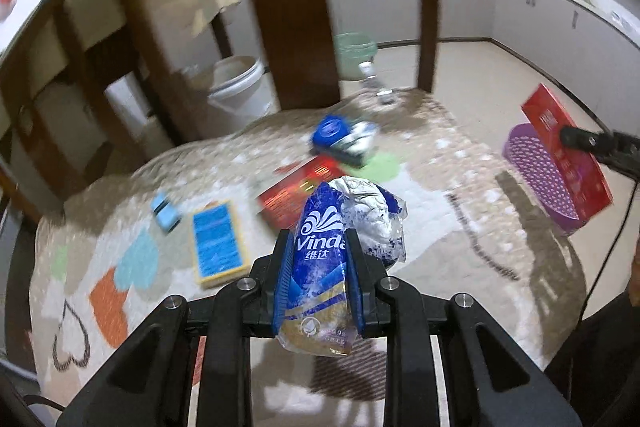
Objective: Collect trash
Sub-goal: 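Carry the Vinda pack and red carton to the purple basket and open both tools, then return both tools to the bed and grasp the blue-yellow box with the left tool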
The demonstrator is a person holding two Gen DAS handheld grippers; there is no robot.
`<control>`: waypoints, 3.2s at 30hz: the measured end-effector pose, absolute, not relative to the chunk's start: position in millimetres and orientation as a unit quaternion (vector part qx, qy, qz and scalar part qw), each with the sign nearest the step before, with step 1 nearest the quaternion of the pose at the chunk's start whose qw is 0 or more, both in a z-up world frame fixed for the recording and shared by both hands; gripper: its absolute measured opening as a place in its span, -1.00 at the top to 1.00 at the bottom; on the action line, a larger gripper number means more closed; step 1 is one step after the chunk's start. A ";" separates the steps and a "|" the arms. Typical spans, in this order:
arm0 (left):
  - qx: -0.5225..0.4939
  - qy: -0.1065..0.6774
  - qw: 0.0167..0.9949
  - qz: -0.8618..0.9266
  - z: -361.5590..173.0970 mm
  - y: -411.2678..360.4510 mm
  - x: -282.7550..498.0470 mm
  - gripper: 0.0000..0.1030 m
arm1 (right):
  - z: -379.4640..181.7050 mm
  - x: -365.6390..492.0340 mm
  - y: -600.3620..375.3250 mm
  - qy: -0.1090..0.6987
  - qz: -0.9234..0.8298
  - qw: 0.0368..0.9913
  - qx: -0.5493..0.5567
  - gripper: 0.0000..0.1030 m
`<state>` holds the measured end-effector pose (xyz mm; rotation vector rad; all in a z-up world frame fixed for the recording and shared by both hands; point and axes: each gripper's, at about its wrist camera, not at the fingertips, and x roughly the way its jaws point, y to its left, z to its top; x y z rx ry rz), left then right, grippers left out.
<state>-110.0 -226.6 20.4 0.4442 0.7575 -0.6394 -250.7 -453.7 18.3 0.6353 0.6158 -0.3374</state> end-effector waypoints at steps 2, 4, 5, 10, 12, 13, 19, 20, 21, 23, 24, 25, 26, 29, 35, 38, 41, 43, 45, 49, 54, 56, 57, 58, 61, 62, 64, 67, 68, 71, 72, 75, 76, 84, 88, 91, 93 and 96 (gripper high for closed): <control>0.227 0.351 0.854 -0.310 23.4 -242.9 -116.1 0.54 | 18.4 -255.5 -469.6 0.285 -0.171 0.890 0.313 0.46; 0.239 0.344 0.852 -0.314 25.0 -258.0 -120.0 0.53 | 17.7 -257.7 -488.0 0.273 -0.182 0.888 0.324 0.46; 0.244 0.342 0.851 -0.317 26.1 -267.5 -121.8 0.53 | 16.9 -258.5 -495.3 0.268 -0.186 0.886 0.328 0.46; 0.257 0.339 0.843 -0.330 26.2 -303.6 -125.7 0.53 | 10.3 -257.6 -538.3 0.247 -0.212 0.877 0.354 0.46; 0.262 0.341 0.838 -0.334 24.3 -317.0 -127.4 0.53 | 4.2 -260.6 -552.9 0.240 -0.223 0.872 0.363 0.46; 0.267 0.341 0.836 -0.338 22.7 -325.3 -128.7 0.53 | -1.4 -263.4 -560.9 0.236 -0.232 0.868 0.370 0.46; 0.295 0.327 0.826 -0.353 17.3 -363.8 -141.1 0.53 | -26.5 -276.0 -590.9 0.234 -0.242 0.843 0.419 0.46; 0.297 0.326 0.824 -0.356 16.6 -369.0 -142.8 0.53 | -26.7 -281.0 -592.9 0.231 -0.240 0.844 0.421 0.46; 0.299 0.326 0.822 -0.358 15.6 -374.9 -144.5 0.53 | -25.0 -284.1 -594.6 0.229 -0.239 0.845 0.420 0.46; 0.302 0.327 0.819 -0.363 13.7 -384.1 -145.7 0.53 | -22.7 -289.6 -596.4 0.227 -0.240 0.847 0.416 0.46; 0.303 0.328 0.817 -0.366 12.8 -388.9 -147.0 0.53 | -21.6 -291.8 -596.9 0.226 -0.241 0.848 0.413 0.46; 0.306 0.329 0.814 -0.369 11.6 -396.5 -148.3 0.53 | -21.5 -295.1 -597.6 0.226 -0.243 0.849 0.412 0.46; 0.306 0.329 0.812 -0.372 10.9 -401.8 -149.2 0.53 | -22.2 -297.0 -598.5 0.226 -0.244 0.848 0.412 0.46; 0.309 0.337 0.803 -0.383 5.7 -423.2 -152.5 0.53 | -28.3 -301.3 -603.7 0.228 -0.245 0.843 0.421 0.46; 0.310 0.354 0.784 -0.405 -5.5 -467.7 -154.3 0.53 | -45.5 -303.3 -616.4 0.245 -0.254 0.831 0.430 0.46; 0.312 0.361 0.775 -0.414 -12.0 -487.9 -157.1 0.53 | -51.5 -301.9 -622.4 0.254 -0.259 0.827 0.429 0.46; 0.301 0.378 0.766 -0.425 -17.9 -504.4 -155.0 0.53 | -55.7 -301.8 -627.0 0.257 -0.264 0.823 0.432 0.46; 0.288 0.394 0.759 -0.432 -21.5 -513.5 -152.0 0.52 | -58.2 -301.7 -630.1 0.258 -0.266 0.820 0.435 0.46; 0.274 0.413 0.752 -0.434 -27.2 -522.9 -147.3 0.52 | -58.8 -300.8 -632.0 0.258 -0.268 0.819 0.437 0.46; 0.250 0.438 0.745 -0.436 -34.5 -530.4 -141.1 0.51 | -62.3 -297.5 -633.4 0.264 -0.270 0.815 0.440 0.46; 0.228 0.443 0.744 -0.445 -30.9 -527.4 -141.2 -0.14 | -65.4 -296.4 -633.9 0.270 -0.276 0.810 0.441 0.41; 0.221 0.437 0.748 -0.448 -25.8 -524.6 -144.4 -0.21 | -64.2 -297.6 -634.5 0.267 -0.281 0.810 0.440 0.21; 0.219 0.436 0.749 -0.449 -23.5 -522.8 -146.2 -0.21 | -63.5 -298.4 -634.7 0.265 -0.284 0.810 0.439 0.14; 0.218 0.435 0.748 -0.450 -21.3 -520.8 -148.0 -0.22 | -62.1 -299.6 -634.7 0.263 -0.289 0.810 0.437 0.04; 0.214 0.435 0.749 -0.452 -14.8 -511.4 -155.8 -0.22 | -60.3 -300.9 -634.5 0.261 -0.292 0.810 0.437 -0.01; 0.214 0.433 0.750 -0.452 -12.2 -506.4 -158.8 -0.22 | -59.7 -300.8 -634.0 0.261 -0.292 0.810 0.437 -0.01; 0.215 0.430 0.752 -0.451 -7.5 -496.1 -164.8 -0.22 | -57.7 -300.4 -632.1 0.262 -0.294 0.811 0.433 -0.01; 0.213 0.431 0.753 -0.449 -2.7 -481.3 -168.5 -0.22 | -53.5 -300.3 -627.9 0.261 -0.296 0.816 0.423 -0.02; 0.209 0.434 0.753 -0.449 -0.7 -473.9 -170.3 -0.22 | -52.4 -300.7 -626.4 0.261 -0.297 0.817 0.420 -0.04; 0.194 0.446 0.750 -0.449 4.0 -448.7 -173.3 -0.22 | -48.8 -298.8 -622.4 0.261 -0.297 0.822 0.410 -0.06; 0.191 0.449 0.749 -0.448 4.9 -441.7 -173.1 -0.24 | -47.3 -297.4 -619.4 0.260 -0.297 0.824 0.408 -0.07; 0.190 0.454 0.752 -0.439 4.1 -413.9 -173.3 -0.26 | -43.1 -293.5 -611.1 0.259 -0.293 0.829 0.399 -0.09; 0.193 0.455 0.753 -0.435 3.7 -404.9 -172.0 -0.26 | -41.9 -291.8 -608.3 0.260 -0.292 0.831 0.396 -0.11; 0.188 0.456 0.787 -0.372 2.9 -321.8 -143.3 -0.27 | -33.9 -263.7 -575.3 0.271 -0.269 0.850 0.363 -0.16; 0.162 0.460 0.815 -0.314 1.9 -272.3 -117.3 -0.27 | -31.7 -243.7 -558.3 0.280 -0.253 0.858 0.348 -0.17; 0.157 0.456 0.836 -0.263 -2.0 -237.3 -94.1 -0.27 | -31.7 -230.2 -545.5 0.288 -0.242 0.864 0.334 -0.18; 0.160 0.450 0.849 -0.226 -3.2 -212.0 -78.6 -0.27 | -32.5 -222.5 -536.7 0.295 -0.233 0.867 0.326 -0.18; 0.159 0.446 0.862 -0.182 -6.7 -184.5 -54.9 -0.29 | -33.1 -213.2 -524.4 0.298 -0.223 0.872 0.318 -0.19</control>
